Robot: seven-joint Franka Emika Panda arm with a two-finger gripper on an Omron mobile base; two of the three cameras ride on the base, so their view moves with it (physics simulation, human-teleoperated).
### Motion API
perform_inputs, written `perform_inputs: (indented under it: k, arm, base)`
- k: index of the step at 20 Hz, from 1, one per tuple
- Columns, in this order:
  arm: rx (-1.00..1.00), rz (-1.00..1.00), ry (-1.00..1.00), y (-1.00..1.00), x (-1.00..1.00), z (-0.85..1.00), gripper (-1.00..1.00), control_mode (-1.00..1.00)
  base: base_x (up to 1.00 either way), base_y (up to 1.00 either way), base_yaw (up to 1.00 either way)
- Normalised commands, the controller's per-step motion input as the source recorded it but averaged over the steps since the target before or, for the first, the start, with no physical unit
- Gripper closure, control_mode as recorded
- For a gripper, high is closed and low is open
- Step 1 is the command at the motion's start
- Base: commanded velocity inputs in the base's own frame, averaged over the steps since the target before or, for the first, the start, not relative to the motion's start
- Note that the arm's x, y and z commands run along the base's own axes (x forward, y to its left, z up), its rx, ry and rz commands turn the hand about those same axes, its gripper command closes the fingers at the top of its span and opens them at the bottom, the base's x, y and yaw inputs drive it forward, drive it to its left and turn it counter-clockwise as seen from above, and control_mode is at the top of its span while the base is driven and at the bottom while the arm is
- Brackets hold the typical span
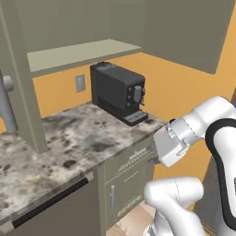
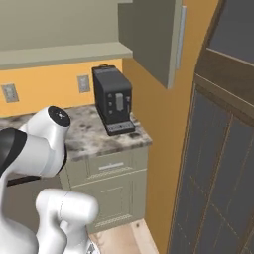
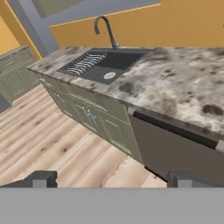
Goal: Collect the paprika, mayonnaise, and shaker from the cabinet and place them next to the stove.
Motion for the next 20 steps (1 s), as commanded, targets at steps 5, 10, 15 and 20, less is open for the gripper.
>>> perform_inputs:
  k: [5, 10, 15, 20]
  arm:
    - [0.00, 0.00, 0.00, 0.00, 0.00, 0.00, -1.00, 1.00]
    - [0.00, 0.00, 0.00, 0.00, 0.00, 0.00, -1.00, 1.00]
    - [0.00, 0.00, 0.00, 0.00, 0.00, 0.00, -1.00, 1.00]
    - [0.00, 0.00, 0.00, 0.00, 0.00, 0.00, -1.00, 1.00]
  base:
    - [0.60, 0.14, 0.20]
    - [0.61, 0.01, 0.33]
    - [0.59, -0.01, 0.42]
    - [0.61, 0.00, 0.40]
